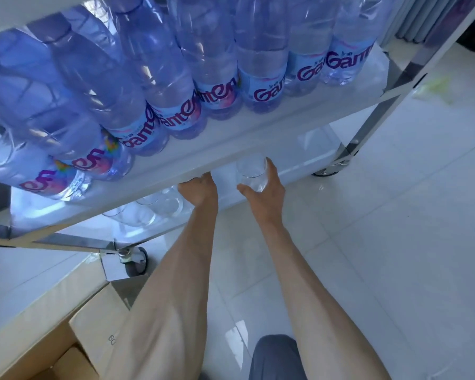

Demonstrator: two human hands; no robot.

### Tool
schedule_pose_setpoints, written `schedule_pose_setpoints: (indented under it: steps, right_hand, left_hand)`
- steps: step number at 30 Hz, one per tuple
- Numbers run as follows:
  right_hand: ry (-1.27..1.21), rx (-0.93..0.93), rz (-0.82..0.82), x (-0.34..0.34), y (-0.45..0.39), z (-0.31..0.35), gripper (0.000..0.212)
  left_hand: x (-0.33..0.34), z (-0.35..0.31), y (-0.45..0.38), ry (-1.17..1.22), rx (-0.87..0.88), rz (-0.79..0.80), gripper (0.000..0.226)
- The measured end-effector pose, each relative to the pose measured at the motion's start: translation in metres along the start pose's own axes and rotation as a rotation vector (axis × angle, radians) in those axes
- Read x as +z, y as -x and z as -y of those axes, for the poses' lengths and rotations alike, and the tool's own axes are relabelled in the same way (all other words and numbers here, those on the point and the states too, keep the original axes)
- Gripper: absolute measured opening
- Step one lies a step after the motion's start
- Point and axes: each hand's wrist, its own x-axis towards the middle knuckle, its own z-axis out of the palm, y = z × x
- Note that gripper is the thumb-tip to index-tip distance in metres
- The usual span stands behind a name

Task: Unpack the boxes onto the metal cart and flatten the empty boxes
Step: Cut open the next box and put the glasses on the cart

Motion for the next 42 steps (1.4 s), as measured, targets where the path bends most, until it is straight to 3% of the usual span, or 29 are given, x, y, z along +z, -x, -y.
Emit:
schedule_pose_setpoints:
  steps: [2, 4, 10, 13, 17, 20, 29, 34, 42]
  right_hand:
    - [0.014, -0.014, 0.022, 0.003, 0.004, -0.005, 0.090]
    - [0.034, -0.035, 0.028, 0.007, 0.007, -0.007, 0.089]
    - [0.055, -0.036, 0.055, 0.018, 0.015, -0.006, 0.089]
    - [0.063, -0.049, 0.113, 0.032, 0.027, -0.004, 0.088]
    - [0.109, -0.062, 0.237, 0.059, 0.045, -0.003, 0.084]
    - [0.131, -0.054, 0.260, 0.073, 0.047, -0.001, 0.085]
    - [0.174, -0.051, 0.442, 0.095, 0.021, 0.018, 0.073]
    - [0.180, -0.044, 0.434, 0.105, 0.020, 0.020, 0.075]
    - [0.163, -0.095, 0.440, 0.100, 0.014, 0.008, 0.079]
  left_hand:
    - [-0.004, 0.001, 0.003, 0.104, 0.046, -0.072, 0.047]
    - [-0.009, 0.005, 0.006, 0.063, 0.013, -0.060, 0.058]
    - [-0.032, 0.035, 0.040, -0.019, 0.033, -0.116, 0.038]
    - [-0.056, 0.063, 0.051, 0.008, -0.116, -0.229, 0.026]
    - [-0.088, 0.084, 0.046, 0.077, -0.371, -0.350, 0.057]
    - [-0.113, 0.079, 0.037, 0.097, -0.312, -0.395, 0.075]
    - [-0.139, 0.084, -0.016, 0.210, -0.262, -0.241, 0.108]
    - [-0.135, 0.081, -0.019, 0.220, -0.259, -0.117, 0.103]
    - [-0.123, 0.088, -0.025, 0.233, -0.217, -0.143, 0.098]
